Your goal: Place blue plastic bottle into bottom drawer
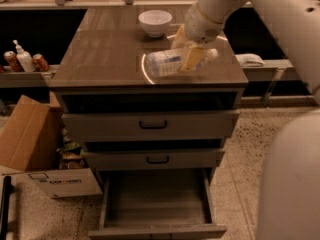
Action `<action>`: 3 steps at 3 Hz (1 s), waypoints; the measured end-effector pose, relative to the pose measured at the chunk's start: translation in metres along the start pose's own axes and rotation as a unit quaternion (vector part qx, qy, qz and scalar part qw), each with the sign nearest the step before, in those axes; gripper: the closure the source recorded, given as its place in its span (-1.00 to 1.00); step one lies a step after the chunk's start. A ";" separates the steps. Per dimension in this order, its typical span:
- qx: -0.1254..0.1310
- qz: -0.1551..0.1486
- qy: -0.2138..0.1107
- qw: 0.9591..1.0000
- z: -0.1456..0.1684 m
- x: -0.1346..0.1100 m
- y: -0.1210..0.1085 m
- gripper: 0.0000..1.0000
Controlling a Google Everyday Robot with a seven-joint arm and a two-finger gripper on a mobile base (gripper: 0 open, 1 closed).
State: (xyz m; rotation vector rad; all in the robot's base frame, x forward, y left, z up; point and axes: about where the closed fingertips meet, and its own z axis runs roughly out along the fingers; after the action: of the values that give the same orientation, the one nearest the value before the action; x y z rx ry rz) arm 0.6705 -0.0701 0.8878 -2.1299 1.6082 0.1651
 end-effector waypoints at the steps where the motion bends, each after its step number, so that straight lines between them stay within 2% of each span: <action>1: -0.020 0.025 -0.005 0.999 -0.014 -0.003 0.038 1.00; 2: -0.020 0.025 -0.005 0.999 -0.014 -0.003 0.038 1.00; 3: -0.052 0.036 0.009 0.998 0.014 0.007 0.063 1.00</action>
Offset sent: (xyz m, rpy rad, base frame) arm -0.0316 -0.0095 0.0045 0.0078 0.0460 -0.0239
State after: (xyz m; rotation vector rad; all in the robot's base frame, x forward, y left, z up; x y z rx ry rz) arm 0.6158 -0.0834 0.8547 -2.1581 1.7221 0.2587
